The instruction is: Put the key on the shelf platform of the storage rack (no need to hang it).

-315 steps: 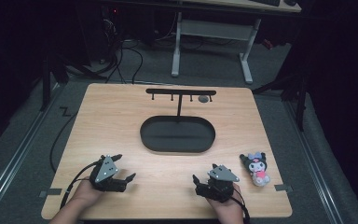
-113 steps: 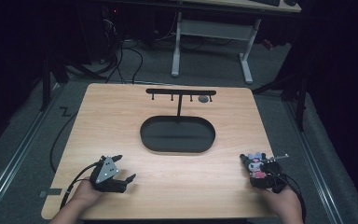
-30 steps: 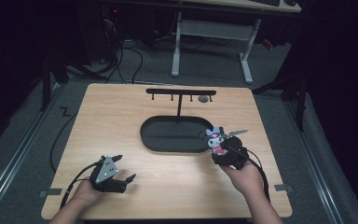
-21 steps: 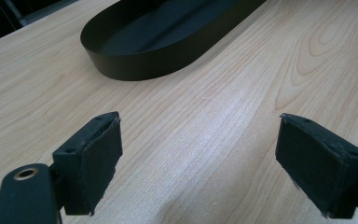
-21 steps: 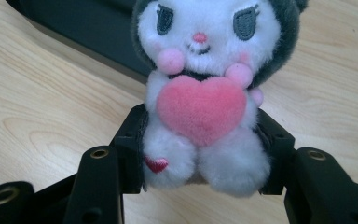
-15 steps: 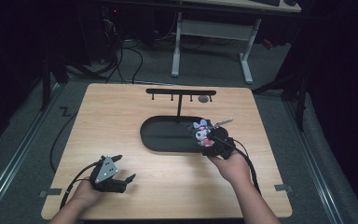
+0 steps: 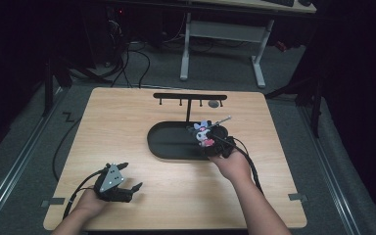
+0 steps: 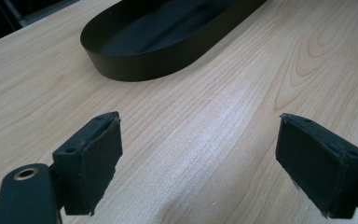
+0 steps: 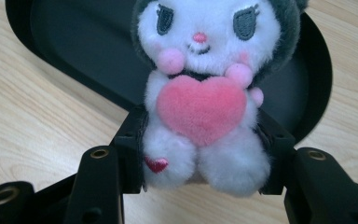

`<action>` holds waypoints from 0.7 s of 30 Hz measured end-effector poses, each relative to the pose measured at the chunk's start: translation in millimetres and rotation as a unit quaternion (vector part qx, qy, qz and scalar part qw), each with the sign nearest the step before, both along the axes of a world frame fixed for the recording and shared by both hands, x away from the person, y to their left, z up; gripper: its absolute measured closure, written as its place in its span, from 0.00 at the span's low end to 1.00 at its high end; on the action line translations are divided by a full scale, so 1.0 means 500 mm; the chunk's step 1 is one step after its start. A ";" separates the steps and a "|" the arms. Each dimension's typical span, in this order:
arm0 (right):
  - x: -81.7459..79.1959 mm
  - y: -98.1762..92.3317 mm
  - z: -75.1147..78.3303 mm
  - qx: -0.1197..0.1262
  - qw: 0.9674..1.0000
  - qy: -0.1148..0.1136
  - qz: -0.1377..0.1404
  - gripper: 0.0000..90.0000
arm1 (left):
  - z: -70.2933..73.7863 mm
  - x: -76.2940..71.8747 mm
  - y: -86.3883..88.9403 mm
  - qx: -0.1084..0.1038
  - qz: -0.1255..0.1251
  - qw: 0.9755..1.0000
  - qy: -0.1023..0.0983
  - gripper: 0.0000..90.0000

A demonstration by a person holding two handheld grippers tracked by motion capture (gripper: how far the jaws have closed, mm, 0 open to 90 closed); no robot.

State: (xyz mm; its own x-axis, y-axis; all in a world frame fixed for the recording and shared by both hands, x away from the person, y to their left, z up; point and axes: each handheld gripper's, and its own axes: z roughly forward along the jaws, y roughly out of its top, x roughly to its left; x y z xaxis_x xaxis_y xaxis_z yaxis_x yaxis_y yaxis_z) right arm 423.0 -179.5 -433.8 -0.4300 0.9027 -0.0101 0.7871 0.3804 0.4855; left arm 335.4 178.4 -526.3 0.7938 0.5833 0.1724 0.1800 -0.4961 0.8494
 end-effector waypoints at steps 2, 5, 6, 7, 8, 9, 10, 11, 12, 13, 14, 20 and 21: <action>0.008 0.006 -0.002 -0.004 1.000 0.001 0.001 0.53 | 0.000 0.000 0.001 0.000 0.000 1.000 -0.001 0.17; 0.020 0.015 -0.003 -0.006 1.000 -0.001 0.004 0.53 | 0.000 0.000 0.001 -0.001 0.000 1.000 0.000 0.17; 0.023 0.017 -0.003 -0.004 1.000 -0.002 0.004 0.53 | 0.000 0.000 0.001 -0.002 0.000 1.000 0.000 0.17; 0.027 0.020 -0.003 -0.006 1.000 -0.001 0.003 0.53 | 0.000 0.000 0.001 -0.001 0.000 1.000 0.000 0.17; 0.030 0.021 -0.004 -0.008 1.000 -0.001 0.005 0.53 | 0.000 0.000 0.002 -0.001 0.000 1.000 0.000 0.17; 0.032 0.023 -0.004 -0.008 1.000 -0.002 0.005 0.53 | 0.000 0.000 0.002 -0.002 0.000 1.000 0.000 0.17; 0.035 0.025 -0.004 -0.010 1.000 -0.001 0.005 0.53 | 0.000 -0.001 0.002 -0.002 0.000 1.000 -0.001 0.17; 0.039 0.025 -0.005 -0.005 1.000 -0.001 0.004 0.53 | 0.000 0.000 0.002 -0.002 0.000 1.000 -0.001 0.17; 0.043 0.026 -0.007 -0.005 1.000 -0.002 0.005 0.53 | 0.000 -0.001 0.002 -0.002 0.000 1.000 -0.001 0.17; 0.045 0.026 -0.009 -0.004 1.000 -0.001 0.002 0.53 | 0.000 0.000 0.002 -0.002 0.000 1.000 -0.001 0.17; 0.049 0.027 -0.012 -0.004 1.000 0.001 0.000 0.53 | 0.000 0.000 0.002 -0.003 0.001 1.000 -0.001 0.17; 0.064 0.026 -0.027 -0.004 1.000 0.007 -0.003 0.53 | 0.000 0.000 0.003 -0.004 0.001 1.000 0.001 0.17; 0.066 0.026 -0.028 -0.005 1.000 0.009 -0.005 0.53 | 0.000 0.000 0.003 -0.004 0.001 1.000 0.001 0.17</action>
State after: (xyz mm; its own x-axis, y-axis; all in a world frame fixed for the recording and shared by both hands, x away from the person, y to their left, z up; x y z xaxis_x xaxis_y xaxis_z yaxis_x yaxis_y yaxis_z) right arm 456.0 -166.7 -448.0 -0.4214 0.9068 -0.0108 0.7993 0.3771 0.4678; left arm 335.4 179.8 -526.1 0.7932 0.5857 0.1667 0.1823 -0.4896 0.8527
